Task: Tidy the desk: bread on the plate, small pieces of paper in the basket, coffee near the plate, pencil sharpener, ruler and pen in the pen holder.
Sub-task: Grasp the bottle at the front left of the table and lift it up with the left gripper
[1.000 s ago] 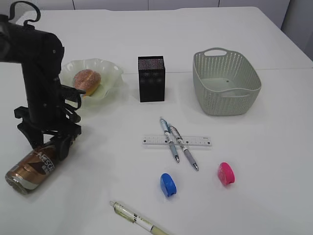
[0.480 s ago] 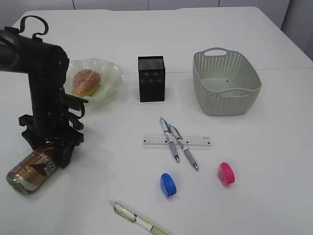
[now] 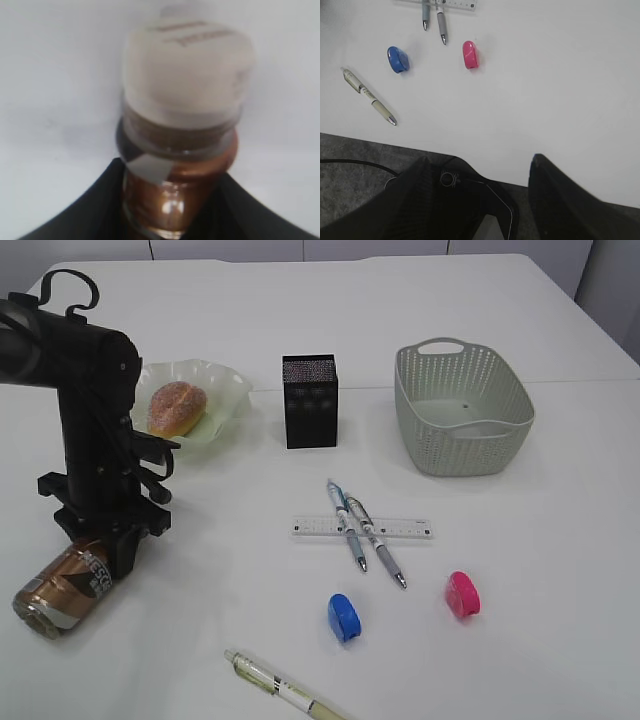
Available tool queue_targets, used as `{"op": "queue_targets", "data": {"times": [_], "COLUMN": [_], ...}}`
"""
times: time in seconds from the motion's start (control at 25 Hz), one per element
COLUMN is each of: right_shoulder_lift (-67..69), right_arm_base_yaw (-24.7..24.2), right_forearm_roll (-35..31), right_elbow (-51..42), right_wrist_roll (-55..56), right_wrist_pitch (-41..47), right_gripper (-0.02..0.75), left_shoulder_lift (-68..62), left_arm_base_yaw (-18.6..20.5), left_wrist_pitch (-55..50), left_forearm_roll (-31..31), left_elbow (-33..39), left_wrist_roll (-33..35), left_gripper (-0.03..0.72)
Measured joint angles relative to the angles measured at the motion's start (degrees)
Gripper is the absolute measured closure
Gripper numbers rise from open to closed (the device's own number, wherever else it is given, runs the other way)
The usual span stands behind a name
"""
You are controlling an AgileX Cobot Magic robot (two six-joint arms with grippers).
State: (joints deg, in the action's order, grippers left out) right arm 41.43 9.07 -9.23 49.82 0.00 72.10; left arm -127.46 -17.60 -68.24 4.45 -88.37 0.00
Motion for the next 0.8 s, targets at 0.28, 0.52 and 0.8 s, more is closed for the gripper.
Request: {"op": "queue_targets", "data": {"times": [0.28, 0.52, 0.8], "right_shoulder_lift": [0.0, 0.0, 0.0], "right_arm_base_yaw": [0.0, 0.0, 0.0], "right_forearm_roll": [0.1, 0.1, 0.1], "right_elbow": [0.0, 0.0, 0.0], "right_wrist_roll": [0.3, 1.1, 3.1], "right_wrist_pitch": [0.0, 0.0, 0.0], "right_gripper": [0.258, 0.258, 0.258], "left_shoulder_lift": [0.0, 3.4, 15.6], "left_arm_base_yaw": [0.0, 0.0, 0.0], "left_wrist_pitch": [0.0, 2.8, 11.2], "left_forearm_roll": [-0.4, -4.4, -6.9], "left_elbow": [-0.1, 0.2, 2.6], "left_wrist_roll": [0.0, 0.0, 0.0], "left_gripper": [0.401, 0.404, 0.405]}}
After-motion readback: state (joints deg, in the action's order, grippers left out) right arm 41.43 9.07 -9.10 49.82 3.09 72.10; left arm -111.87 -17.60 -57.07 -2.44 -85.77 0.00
